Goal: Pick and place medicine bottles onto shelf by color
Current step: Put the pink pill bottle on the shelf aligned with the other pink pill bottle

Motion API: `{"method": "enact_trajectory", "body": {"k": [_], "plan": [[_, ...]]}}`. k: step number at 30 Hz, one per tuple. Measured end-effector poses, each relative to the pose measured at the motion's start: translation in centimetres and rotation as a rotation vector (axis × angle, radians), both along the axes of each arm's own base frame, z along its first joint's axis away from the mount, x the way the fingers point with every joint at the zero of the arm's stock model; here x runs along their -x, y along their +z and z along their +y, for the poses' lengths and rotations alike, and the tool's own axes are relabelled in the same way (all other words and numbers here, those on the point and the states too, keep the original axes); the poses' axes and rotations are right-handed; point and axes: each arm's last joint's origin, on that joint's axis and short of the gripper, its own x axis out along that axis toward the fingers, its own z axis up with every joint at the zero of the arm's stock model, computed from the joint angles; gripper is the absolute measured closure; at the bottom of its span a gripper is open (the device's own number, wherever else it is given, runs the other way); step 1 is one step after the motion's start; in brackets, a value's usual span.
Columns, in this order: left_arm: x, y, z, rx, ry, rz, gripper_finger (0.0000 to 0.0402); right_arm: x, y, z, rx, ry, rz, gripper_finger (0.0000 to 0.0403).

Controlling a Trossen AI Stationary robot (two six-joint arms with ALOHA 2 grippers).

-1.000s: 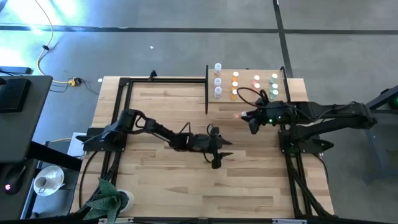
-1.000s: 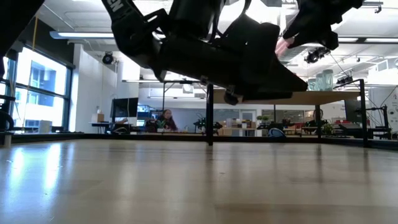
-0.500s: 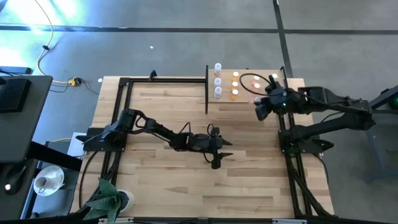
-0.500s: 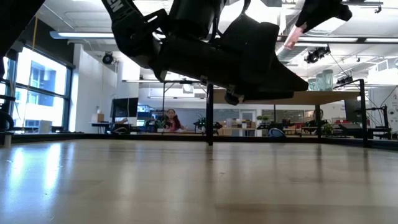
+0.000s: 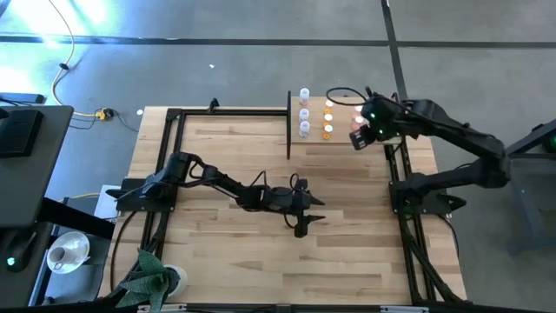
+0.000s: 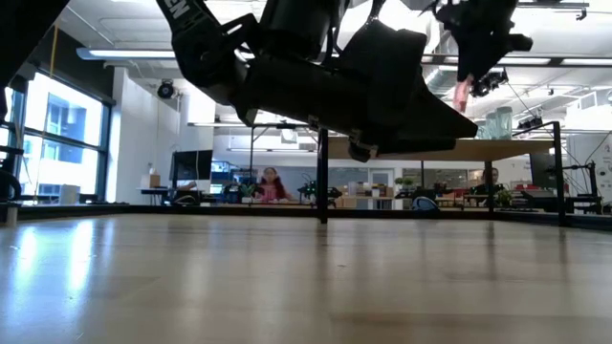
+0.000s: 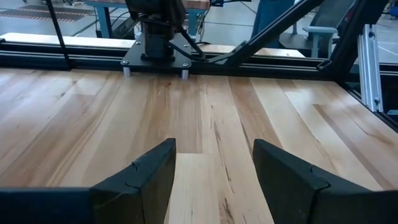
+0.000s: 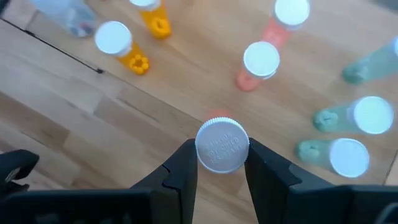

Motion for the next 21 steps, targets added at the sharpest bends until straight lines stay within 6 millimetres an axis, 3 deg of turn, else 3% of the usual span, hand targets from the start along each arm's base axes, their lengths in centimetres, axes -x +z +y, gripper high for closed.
{"method": "enact_trajectory", "body": {"k": [6,21], "plan": [[0.0,0.0,0.0,0.0,-0.001,0.0,0.0198,-0.6,-1.0,-1.8,-0.102,-0.007,0.019,0.0299],[0.0,0.0,0.0,0.0,-0.001,0.0,0.0198,-2.1,-3.3,-4.8,-0.174,-0.075,0.115,0.0299]]}}
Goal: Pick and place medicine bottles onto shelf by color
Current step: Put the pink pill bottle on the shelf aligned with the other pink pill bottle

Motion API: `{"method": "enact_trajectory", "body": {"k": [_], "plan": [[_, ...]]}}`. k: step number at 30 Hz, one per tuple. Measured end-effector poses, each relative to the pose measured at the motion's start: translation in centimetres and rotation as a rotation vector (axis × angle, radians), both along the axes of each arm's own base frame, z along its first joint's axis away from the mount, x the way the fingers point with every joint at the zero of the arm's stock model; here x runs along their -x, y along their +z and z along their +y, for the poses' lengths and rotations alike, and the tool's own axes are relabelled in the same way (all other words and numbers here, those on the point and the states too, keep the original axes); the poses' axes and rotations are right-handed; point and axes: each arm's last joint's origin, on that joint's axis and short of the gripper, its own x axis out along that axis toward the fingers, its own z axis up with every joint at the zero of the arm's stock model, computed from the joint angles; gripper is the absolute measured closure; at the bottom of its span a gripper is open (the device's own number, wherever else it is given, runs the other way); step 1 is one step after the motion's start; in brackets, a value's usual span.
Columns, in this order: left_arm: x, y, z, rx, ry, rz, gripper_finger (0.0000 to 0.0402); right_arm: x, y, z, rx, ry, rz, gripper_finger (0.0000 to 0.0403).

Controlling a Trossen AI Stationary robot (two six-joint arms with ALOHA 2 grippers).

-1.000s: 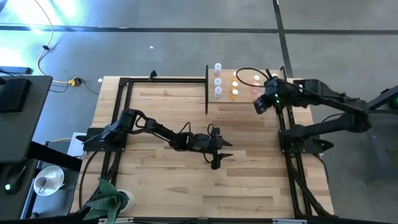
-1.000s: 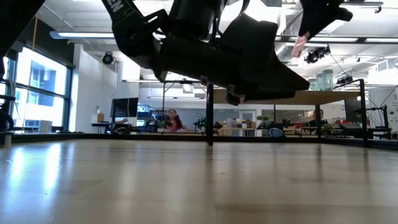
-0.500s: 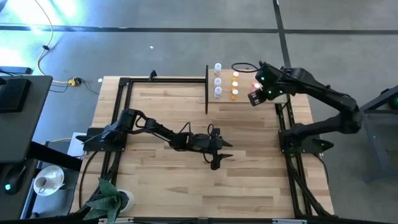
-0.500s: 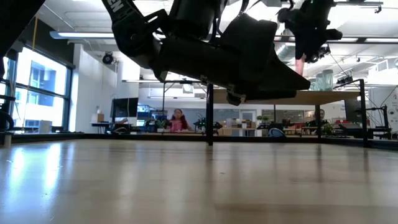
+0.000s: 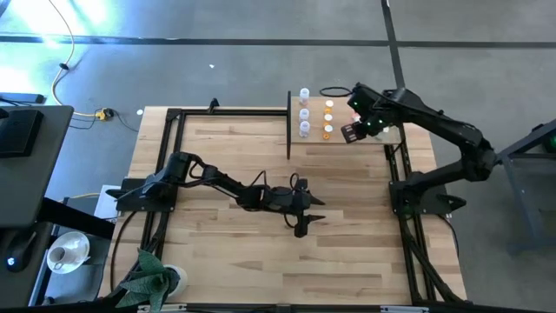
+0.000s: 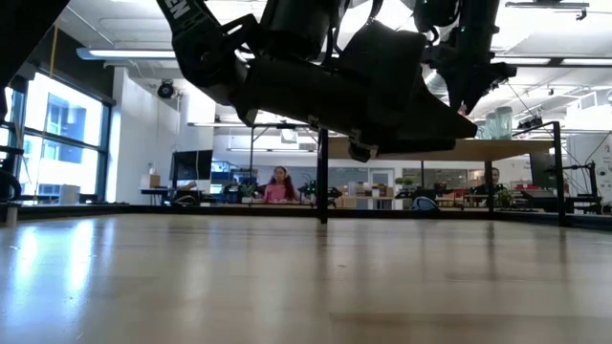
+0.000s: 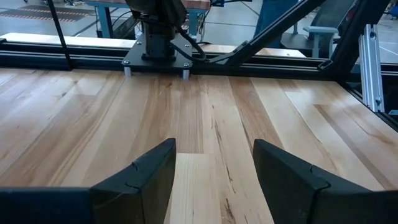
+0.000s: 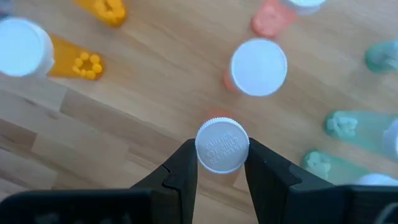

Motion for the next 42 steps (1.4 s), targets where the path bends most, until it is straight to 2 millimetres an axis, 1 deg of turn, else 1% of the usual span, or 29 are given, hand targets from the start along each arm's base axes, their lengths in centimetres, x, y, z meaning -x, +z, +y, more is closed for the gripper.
{"method": "enact_trajectory", "body": {"k": [7,20,32,39,42], "plan": [[0.0,0.0,0.0,0.0,0.0,0.0,0.0198,-0.44,-0.22,-0.32,0.009,0.01,-0.002,0.0299],[0.0,0.0,0.0,0.0,0.0,0.0,0.0198,-0.38,-0.22,-0.34,0.027,0.007,0.012,0.0299],[0.0,0.0,0.0,0.0,0.0,0.0,0.0198,-0.35,-0.36,-0.35,0.026,0.006,0.023,0.0243],[0.0,0.0,0.0,0.0,0.0,0.0,0.0198,-0.39,-0.33,-0.38,0.028,0.007,0.018,0.0238],[0.0,0.0,0.01,0.0,0.0,0.0,0.0198,-0.4,-0.25,-0.34,0.024,0.035,0.019,0.0238]]}}
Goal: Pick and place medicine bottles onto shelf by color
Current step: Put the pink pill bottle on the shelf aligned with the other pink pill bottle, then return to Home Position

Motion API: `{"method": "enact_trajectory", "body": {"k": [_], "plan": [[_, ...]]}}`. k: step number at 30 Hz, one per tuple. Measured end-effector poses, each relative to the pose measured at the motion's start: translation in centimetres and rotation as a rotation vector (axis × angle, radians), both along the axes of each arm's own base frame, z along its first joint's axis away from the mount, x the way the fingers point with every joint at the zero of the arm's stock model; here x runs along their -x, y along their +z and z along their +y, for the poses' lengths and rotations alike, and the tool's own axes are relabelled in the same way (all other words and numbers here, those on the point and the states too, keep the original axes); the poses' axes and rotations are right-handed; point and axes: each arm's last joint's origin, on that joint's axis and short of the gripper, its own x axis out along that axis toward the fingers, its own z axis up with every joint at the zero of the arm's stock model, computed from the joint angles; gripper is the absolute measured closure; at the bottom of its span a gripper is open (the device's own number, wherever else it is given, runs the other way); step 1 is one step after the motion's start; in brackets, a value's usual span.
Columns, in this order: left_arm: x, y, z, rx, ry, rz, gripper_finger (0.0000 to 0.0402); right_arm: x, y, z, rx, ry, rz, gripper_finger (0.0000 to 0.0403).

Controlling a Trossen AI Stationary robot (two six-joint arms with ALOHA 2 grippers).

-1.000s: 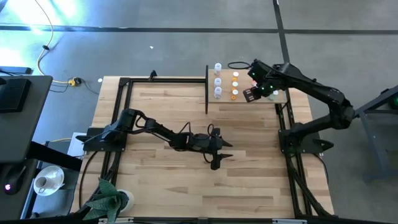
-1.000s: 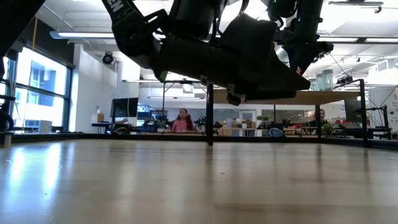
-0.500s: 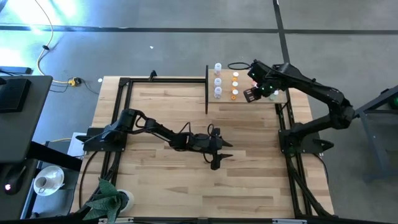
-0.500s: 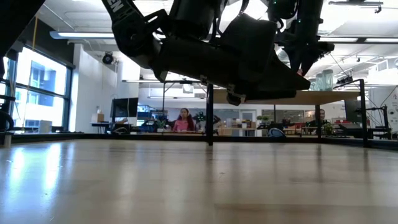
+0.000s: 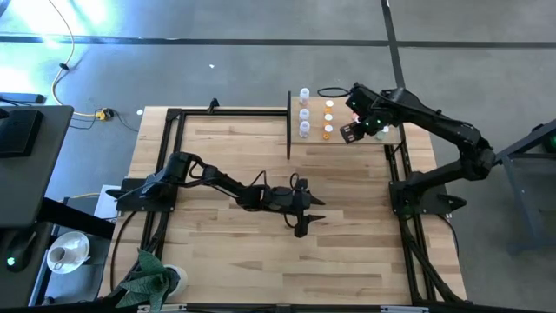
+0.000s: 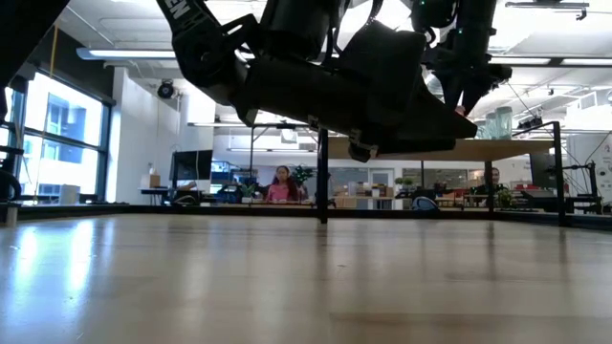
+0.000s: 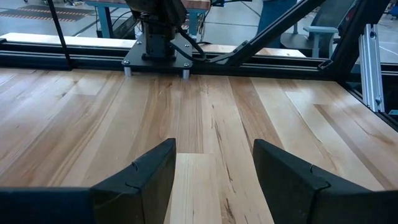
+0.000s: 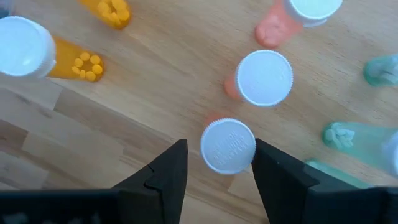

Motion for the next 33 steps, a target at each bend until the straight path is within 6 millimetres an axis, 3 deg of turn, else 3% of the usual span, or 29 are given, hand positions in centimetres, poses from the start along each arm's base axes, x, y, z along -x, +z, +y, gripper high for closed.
{"method": "enact_trajectory", "body": {"k": [11,17,23,27,33], "plan": [[0.2,-0.1,0.3,0.008,0.002,0.048,0.0198,-0.2,4.2,0.8,0.065,0.012,-0.088,0.0238],[0.9,2.0,1.5,0.052,-0.011,0.107,0.0198,0.0,5.5,2.1,0.078,0.085,-0.053,0.0237],[2.4,5.6,1.3,-0.031,-0.047,0.124,0.0198,1.1,5.8,4.9,0.114,0.231,-0.061,0.0237],[4.0,7.7,0.8,0.004,-0.164,0.07,0.0198,3.1,5.5,7.4,0.15,0.302,-0.124,0.0237],[7.2,8.9,1.5,0.072,-0.204,0.047,0.0198,6.5,3.5,10.5,0.191,0.394,-0.323,0.0237]]}}
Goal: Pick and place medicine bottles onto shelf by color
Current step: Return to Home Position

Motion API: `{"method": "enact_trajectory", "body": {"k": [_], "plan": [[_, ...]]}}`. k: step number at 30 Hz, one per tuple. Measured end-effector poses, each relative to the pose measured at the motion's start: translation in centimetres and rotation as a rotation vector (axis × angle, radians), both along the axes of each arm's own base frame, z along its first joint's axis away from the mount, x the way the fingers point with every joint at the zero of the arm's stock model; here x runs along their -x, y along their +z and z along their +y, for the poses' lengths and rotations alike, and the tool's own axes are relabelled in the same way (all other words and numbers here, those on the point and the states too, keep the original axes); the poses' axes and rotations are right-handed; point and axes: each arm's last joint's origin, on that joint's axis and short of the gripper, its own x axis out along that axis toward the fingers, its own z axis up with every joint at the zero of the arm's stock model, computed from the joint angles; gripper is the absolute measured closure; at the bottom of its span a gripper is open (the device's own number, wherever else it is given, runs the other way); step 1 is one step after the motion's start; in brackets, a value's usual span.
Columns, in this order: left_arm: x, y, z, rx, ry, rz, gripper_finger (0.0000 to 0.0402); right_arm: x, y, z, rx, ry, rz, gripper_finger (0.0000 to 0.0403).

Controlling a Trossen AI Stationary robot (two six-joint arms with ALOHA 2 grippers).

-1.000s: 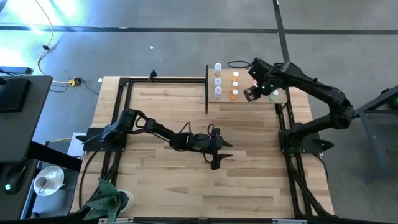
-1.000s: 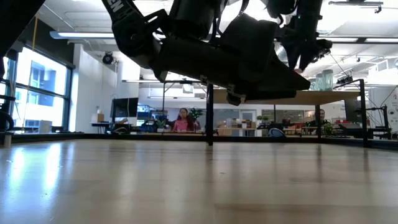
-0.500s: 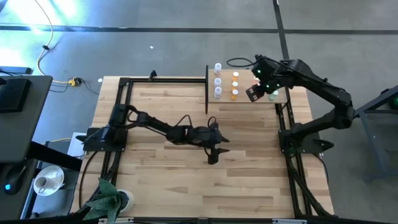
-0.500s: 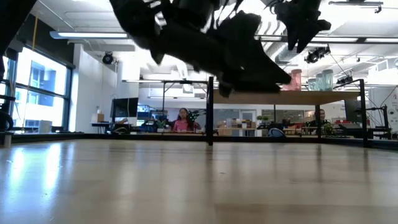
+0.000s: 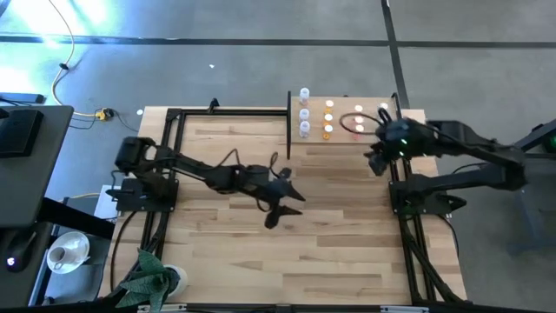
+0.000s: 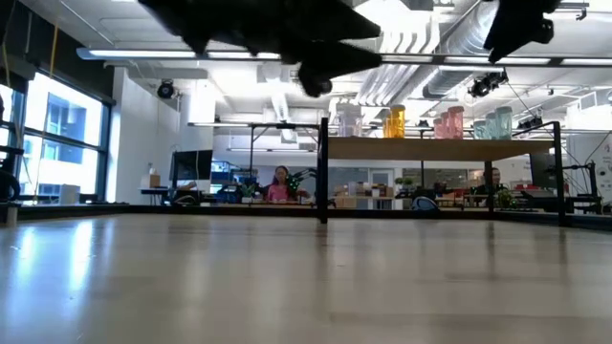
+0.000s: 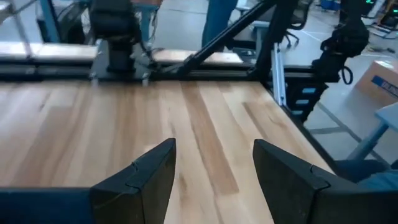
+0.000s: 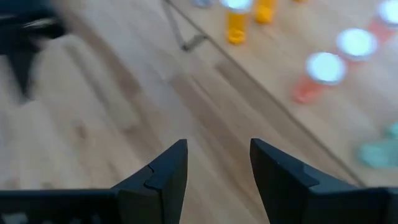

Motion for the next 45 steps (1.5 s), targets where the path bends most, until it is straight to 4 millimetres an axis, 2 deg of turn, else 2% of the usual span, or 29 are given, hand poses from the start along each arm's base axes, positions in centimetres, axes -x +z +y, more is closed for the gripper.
{"method": "enact_trajectory", "body": {"k": [9,17,24,31,38,45], "plan": [[5.8,-1.1,1.6,0.059,0.055,-0.084,0.0198,3.0,-3.1,2.2,0.069,0.213,-0.328,0.0237],[11.2,-2.8,2.6,0.096,0.117,-0.125,0.0198,3.5,-5.9,2.9,0.143,0.339,-0.541,0.0237],[15.2,-2.7,2.2,0.092,0.12,-0.187,0.0198,2.9,-8.6,3.5,0.196,0.428,-0.614,0.0237],[19.4,-2.8,1.7,0.089,0.191,-0.272,0.0198,2.7,-11.4,4.0,0.217,0.486,-0.58,0.0237],[22.8,-3.2,1.2,0.094,0.185,-0.369,0.0198,3.5,-11.5,4.1,0.235,0.48,-0.623,0.0237],[24.6,-3.5,1.2,0.093,0.205,-0.354,0.0198,5.4,-11.0,3.7,0.285,0.461,-0.712,0.0237]]}}
